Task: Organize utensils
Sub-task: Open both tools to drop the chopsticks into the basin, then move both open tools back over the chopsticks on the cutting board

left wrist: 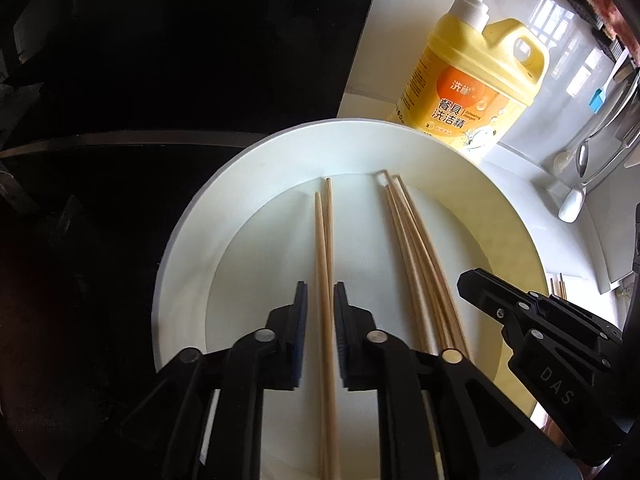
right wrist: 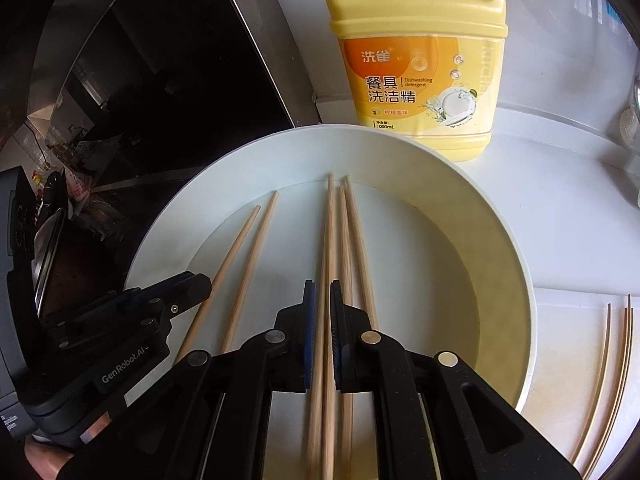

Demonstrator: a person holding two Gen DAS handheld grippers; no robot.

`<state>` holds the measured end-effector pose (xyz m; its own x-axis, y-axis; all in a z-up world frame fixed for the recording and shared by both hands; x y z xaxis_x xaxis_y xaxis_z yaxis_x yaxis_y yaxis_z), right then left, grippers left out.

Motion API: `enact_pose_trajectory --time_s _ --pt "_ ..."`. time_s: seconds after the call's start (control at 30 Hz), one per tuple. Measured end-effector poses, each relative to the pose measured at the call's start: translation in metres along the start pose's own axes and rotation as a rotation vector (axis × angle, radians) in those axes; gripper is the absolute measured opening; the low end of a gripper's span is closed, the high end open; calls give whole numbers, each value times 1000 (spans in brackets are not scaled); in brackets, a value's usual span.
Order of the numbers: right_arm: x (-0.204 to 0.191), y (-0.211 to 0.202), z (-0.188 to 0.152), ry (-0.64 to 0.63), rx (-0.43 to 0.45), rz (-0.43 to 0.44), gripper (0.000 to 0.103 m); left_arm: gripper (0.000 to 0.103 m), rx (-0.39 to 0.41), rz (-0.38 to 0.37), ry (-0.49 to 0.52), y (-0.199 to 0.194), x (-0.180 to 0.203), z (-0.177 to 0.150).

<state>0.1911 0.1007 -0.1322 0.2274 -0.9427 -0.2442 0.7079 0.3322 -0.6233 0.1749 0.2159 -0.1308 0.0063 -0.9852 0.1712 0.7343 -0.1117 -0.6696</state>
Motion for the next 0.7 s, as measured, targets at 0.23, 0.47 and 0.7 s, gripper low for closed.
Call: enact_pose_trajectory --time_s 0.23,0.47,0.7 --pt "6 -22 6 -5 44 -24 21 72 68 56 -3 -25 -11 11" --pt "11 -47 2 -9 73 -33 33 80 90 71 16 -46 -9 9" --pt "28 -84 -14 -2 110 -74 47 89 107 47 32 -61 6 1"
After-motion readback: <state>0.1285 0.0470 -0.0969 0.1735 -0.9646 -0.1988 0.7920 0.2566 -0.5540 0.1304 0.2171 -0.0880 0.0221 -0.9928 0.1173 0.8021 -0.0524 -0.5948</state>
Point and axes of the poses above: each gripper's, at about its wrist camera, not at the fingertips, and y roughly the way its jaws point, x to its right, z to its top, the point moved 8 cm from there along y, roughly the way its jaws point, and after that the axes turned 15 degrees about x, right-handed, at the moved point
